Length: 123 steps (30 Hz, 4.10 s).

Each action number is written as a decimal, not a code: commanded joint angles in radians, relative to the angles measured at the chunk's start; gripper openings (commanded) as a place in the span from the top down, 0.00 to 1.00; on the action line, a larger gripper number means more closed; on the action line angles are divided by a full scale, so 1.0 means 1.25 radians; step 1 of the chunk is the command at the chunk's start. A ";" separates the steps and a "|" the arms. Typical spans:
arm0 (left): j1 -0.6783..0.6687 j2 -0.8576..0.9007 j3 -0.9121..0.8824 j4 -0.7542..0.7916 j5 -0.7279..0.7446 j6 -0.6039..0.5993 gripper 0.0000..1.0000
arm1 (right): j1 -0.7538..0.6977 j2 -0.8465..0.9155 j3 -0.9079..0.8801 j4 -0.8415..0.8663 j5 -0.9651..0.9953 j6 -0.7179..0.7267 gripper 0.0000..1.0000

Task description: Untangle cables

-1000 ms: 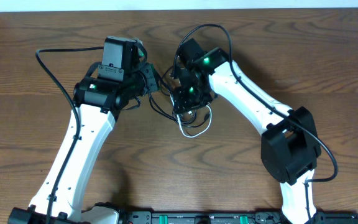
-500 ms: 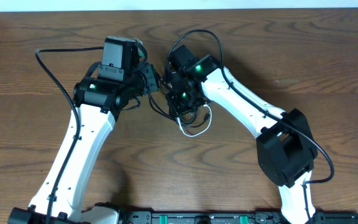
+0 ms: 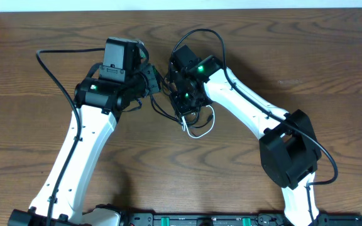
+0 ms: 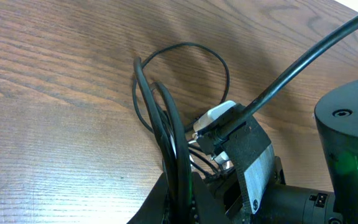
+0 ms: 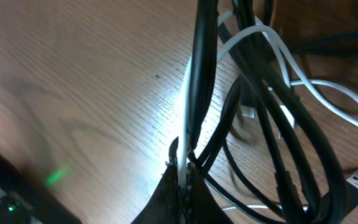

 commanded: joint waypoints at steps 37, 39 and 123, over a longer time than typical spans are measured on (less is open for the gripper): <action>0.003 0.004 0.022 -0.045 -0.047 0.020 0.93 | -0.425 -0.225 -0.001 -0.024 -0.947 -0.384 0.99; 0.003 0.004 0.022 -0.048 -0.057 0.019 0.93 | -0.458 -0.225 -0.001 -0.026 -0.945 -0.383 0.99; -0.222 0.145 0.022 0.016 0.168 0.466 0.22 | -0.445 -0.300 -0.260 0.070 0.089 -0.263 0.99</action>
